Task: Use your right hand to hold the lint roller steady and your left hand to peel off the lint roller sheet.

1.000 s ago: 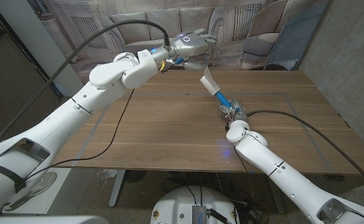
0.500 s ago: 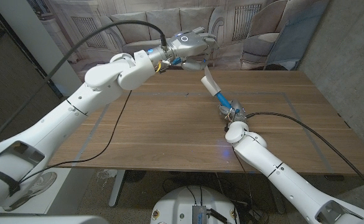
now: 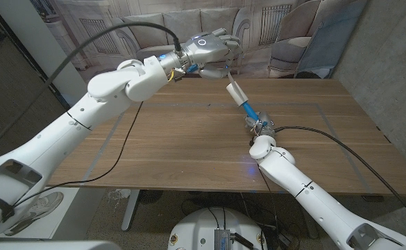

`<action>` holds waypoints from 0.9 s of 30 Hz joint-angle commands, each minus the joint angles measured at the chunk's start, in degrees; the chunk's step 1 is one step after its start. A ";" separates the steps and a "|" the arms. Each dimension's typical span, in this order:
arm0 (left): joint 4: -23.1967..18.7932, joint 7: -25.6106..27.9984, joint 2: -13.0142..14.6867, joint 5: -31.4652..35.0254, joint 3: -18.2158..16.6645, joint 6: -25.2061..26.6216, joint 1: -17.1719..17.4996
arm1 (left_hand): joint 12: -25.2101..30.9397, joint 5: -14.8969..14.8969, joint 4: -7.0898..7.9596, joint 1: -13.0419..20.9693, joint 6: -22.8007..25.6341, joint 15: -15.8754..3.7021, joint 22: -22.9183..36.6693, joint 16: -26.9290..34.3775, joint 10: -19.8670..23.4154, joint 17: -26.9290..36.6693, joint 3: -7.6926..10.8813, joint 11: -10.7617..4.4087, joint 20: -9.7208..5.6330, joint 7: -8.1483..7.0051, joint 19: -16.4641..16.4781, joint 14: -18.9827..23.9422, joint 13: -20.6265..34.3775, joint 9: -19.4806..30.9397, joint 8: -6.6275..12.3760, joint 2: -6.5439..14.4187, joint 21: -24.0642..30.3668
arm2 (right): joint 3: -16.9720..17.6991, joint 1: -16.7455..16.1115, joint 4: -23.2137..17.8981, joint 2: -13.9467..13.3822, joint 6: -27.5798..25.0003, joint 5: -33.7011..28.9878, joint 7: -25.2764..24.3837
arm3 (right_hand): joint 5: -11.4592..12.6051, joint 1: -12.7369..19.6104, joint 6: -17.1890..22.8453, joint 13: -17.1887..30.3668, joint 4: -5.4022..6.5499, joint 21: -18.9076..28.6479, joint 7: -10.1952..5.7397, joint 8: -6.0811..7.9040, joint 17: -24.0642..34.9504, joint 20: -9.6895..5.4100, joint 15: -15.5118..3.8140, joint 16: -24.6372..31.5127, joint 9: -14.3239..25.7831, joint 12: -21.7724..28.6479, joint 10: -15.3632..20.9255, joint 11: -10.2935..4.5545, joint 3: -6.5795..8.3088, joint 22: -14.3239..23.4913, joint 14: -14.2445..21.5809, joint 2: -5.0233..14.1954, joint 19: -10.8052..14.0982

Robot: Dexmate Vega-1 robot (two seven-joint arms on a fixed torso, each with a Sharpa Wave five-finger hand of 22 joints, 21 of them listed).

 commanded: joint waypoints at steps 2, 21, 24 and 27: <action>-0.70 1.36 1.55 -0.53 -1.24 -0.95 0.88 | 0.40 0.21 0.05 -0.09 0.23 -7.18 0.07 -0.01 0.45 0.42 0.33 -0.28 -0.16 -0.56 -0.34 0.19 0.12 0.26 0.48 0.32 0.50 | 0.79 0.42 1.23 1.50 0.27 -0.14 -2.85 | 0.06 -0.24 8.33 0.19 0.02 0.00 8.12 0.22 0.17 -7.38 -0.45 0.45 0.25 0.41 1.89 1.92 0.43 0.05 -0.22 0.52 0.34; 0.28 4.61 2.65 -1.41 -1.88 -3.83 0.91 | 0.42 0.28 -0.01 -0.21 0.32 -7.31 0.06 -0.04 0.41 0.63 0.33 -0.33 -0.17 -0.61 -0.43 0.17 0.13 0.00 0.54 0.29 0.77 | 1.35 1.91 3.52 3.21 0.24 -0.48 -5.28 | 0.03 -0.43 8.42 0.22 0.03 0.00 8.20 0.31 0.26 -7.38 -0.44 1.14 0.44 0.82 1.89 1.87 0.86 0.10 -0.37 0.40 0.22; 0.02 4.72 2.81 -1.20 -1.97 -3.84 0.95 | 0.41 0.30 0.00 -0.26 0.06 -7.26 0.06 -0.04 0.38 0.67 0.34 -0.33 -0.23 -0.68 -0.38 0.18 0.14 0.20 0.60 0.30 0.83 | 1.46 2.14 3.78 3.25 -0.11 -0.53 -5.46 | 0.03 -0.46 8.43 0.23 0.03 0.01 8.19 0.28 0.04 -7.37 -0.45 1.03 0.39 0.87 1.89 1.93 0.92 0.10 -0.51 0.39 0.23; -0.09 5.15 2.83 -1.46 -2.18 -4.01 1.03 | 0.42 0.32 -0.06 -0.30 0.23 -7.34 0.06 -0.07 0.38 0.65 0.35 -0.32 -0.18 -0.79 -0.43 0.23 0.14 0.03 0.59 0.15 0.87 | 1.72 2.24 3.96 3.26 0.01 -0.32 -5.42 | 0.03 -0.52 8.47 0.01 0.04 0.02 8.27 0.28 0.18 -7.37 -0.44 1.27 0.38 0.85 1.94 1.93 1.00 0.12 -0.41 0.38 0.22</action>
